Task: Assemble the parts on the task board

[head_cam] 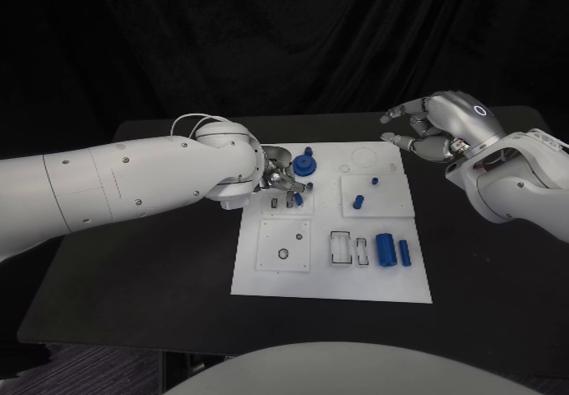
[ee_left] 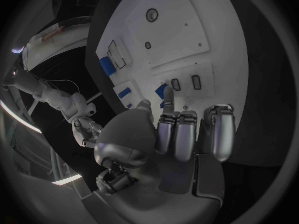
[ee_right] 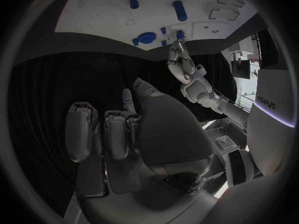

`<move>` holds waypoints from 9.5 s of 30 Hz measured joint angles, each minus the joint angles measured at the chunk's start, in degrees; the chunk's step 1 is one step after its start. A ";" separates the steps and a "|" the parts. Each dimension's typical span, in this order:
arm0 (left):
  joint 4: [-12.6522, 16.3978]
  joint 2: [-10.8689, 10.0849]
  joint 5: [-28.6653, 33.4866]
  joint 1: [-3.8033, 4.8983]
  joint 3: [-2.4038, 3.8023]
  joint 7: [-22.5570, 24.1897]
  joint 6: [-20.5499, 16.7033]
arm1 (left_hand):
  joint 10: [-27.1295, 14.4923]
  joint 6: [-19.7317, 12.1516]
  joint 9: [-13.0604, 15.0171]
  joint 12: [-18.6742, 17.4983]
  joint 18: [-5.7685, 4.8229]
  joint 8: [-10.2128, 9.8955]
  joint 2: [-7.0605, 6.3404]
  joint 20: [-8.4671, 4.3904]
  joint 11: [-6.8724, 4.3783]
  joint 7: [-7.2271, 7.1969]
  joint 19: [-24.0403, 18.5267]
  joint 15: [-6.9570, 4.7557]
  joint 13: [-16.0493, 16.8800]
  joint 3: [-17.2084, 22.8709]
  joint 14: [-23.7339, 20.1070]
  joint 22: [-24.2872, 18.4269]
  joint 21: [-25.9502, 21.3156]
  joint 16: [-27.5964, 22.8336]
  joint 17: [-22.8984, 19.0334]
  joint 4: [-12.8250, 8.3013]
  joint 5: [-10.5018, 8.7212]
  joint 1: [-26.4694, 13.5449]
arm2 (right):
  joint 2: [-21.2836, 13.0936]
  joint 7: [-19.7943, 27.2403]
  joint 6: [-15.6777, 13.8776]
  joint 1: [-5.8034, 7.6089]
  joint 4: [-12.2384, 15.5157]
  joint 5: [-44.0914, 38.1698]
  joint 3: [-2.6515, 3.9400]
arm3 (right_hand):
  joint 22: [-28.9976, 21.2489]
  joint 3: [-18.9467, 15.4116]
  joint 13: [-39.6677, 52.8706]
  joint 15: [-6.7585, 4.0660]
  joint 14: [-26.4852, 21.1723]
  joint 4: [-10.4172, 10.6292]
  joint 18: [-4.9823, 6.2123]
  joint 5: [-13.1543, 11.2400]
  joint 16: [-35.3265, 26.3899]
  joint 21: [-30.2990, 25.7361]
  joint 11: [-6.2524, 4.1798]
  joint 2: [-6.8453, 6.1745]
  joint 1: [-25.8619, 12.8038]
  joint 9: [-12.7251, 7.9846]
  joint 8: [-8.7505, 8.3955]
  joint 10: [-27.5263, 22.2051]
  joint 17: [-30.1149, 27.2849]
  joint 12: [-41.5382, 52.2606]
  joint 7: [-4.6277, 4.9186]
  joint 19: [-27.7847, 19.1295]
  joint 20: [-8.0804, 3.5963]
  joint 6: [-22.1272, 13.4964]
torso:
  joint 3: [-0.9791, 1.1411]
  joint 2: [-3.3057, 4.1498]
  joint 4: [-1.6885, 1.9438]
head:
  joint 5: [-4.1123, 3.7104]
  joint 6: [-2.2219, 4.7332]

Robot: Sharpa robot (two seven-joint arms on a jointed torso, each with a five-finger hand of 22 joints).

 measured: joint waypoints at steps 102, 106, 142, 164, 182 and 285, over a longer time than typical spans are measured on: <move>0.34 -3.98 -0.05 -1.73 0.01 1.38 -0.75 | 0.14 2.57 5.23 0.00 0.00 -9.31 -8.83 -0.40 -0.08 0.21 -0.41 0.01 -0.02 23.10 0.00 -0.01 -1.81 0.00 -0.01 -6.49 14.90 3.38 | 0.28 -2.04 3.24 -0.26 -0.65 2.28 0.00 | 0.02 1.94 0.01 0.38 -0.05 -1.93 0.00 4.05 -0.88 -1.49 0.37 0.30 1.96 -0.73 -0.87 -0.05 0.00 -0.91 0.11 0.00 0.00 1.14 | -0.23 -0.11 0.05 | -0.25 0.01; 0.80 -4.68 -0.06 -1.81 0.01 1.19 -1.44 | 0.13 2.59 5.28 -0.01 0.00 -9.31 -9.22 -0.40 -0.08 0.19 -0.41 0.01 -0.01 23.98 0.00 -0.01 -1.81 0.00 -0.01 -6.56 14.31 2.98 | 0.29 -2.14 3.48 -0.37 -0.65 2.34 0.00 | 0.02 1.94 0.03 0.38 -0.05 -1.93 0.00 4.05 -0.88 -1.49 0.37 0.37 2.03 -0.79 -0.87 -0.05 0.00 -1.12 0.11 0.00 0.00 1.14 | -0.23 -0.09 0.04 | 0.02 0.01; 2.53 -7.14 -0.06 -3.49 0.18 1.39 -6.33 | 0.14 3.21 5.99 -0.01 0.01 -9.73 -9.70 -0.39 -0.07 0.26 -0.41 0.01 -0.01 25.64 0.00 -0.01 -2.01 0.00 -0.01 -6.47 13.34 1.99 | 0.17 -3.12 5.26 -0.89 -0.69 2.49 0.00 | 0.01 2.42 0.17 0.38 -0.06 -2.41 0.00 4.52 -1.51 -2.38 0.77 0.36 2.02 -0.94 -1.10 -0.05 0.00 -2.00 0.11 0.20 0.20 1.14 | -0.19 -0.12 -0.11 | 0.96 0.01; 2.80 -5.67 -0.09 -3.78 0.01 3.15 -8.36 | 0.14 3.73 6.54 -0.01 0.01 -9.96 -10.16 -0.40 -0.07 -0.07 -0.41 0.01 0.00 26.39 0.00 -0.01 -2.01 0.00 -0.01 -6.31 13.13 1.53 | 0.29 -3.46 5.63 -0.92 -0.72 2.50 0.00 | 0.00 2.41 0.15 0.38 -0.06 -2.41 0.00 4.74 -1.77 -2.71 0.77 0.36 2.01 -0.98 -1.09 -0.05 0.00 -2.27 0.11 -0.02 0.41 1.14 | -0.07 -0.10 -0.24 | 0.68 0.01; 1.95 -4.34 -0.09 -3.92 0.05 3.08 -7.44 | 0.13 3.89 6.93 0.00 0.01 -9.96 -10.24 -0.39 -0.07 0.10 -0.41 0.01 0.00 26.63 0.00 -0.01 -2.23 0.00 -0.01 -6.06 13.13 0.88 | 0.51 -3.96 6.20 -0.93 -0.81 2.51 0.00 | 0.00 2.57 0.15 0.73 -0.11 -2.56 0.00 4.73 -2.13 -3.04 0.77 0.36 2.01 -0.97 -1.09 -0.05 0.00 -2.49 0.11 -0.02 0.41 1.14 | -0.04 -0.14 -0.24 | 0.92 0.01; -3.81 -6.58 -1.61 3.43 0.00 0.73 -5.73 | 0.21 3.57 27.71 0.00 0.01 -7.64 -2.98 -1.11 -1.25 -1.03 0.33 -0.82 0.02 2.90 0.01 -0.01 -4.03 0.00 -0.01 0.59 -4.64 -0.26 | 0.41 -5.78 8.36 -0.94 -1.04 2.54 0.01 | 0.04 2.89 0.17 0.73 -0.11 -2.55 0.00 5.15 -2.66 -3.55 0.77 0.35 2.00 -1.20 -1.54 -0.05 0.00 -3.49 0.31 -0.01 0.41 1.34 | -0.02 -0.09 -0.32 | 2.12 0.01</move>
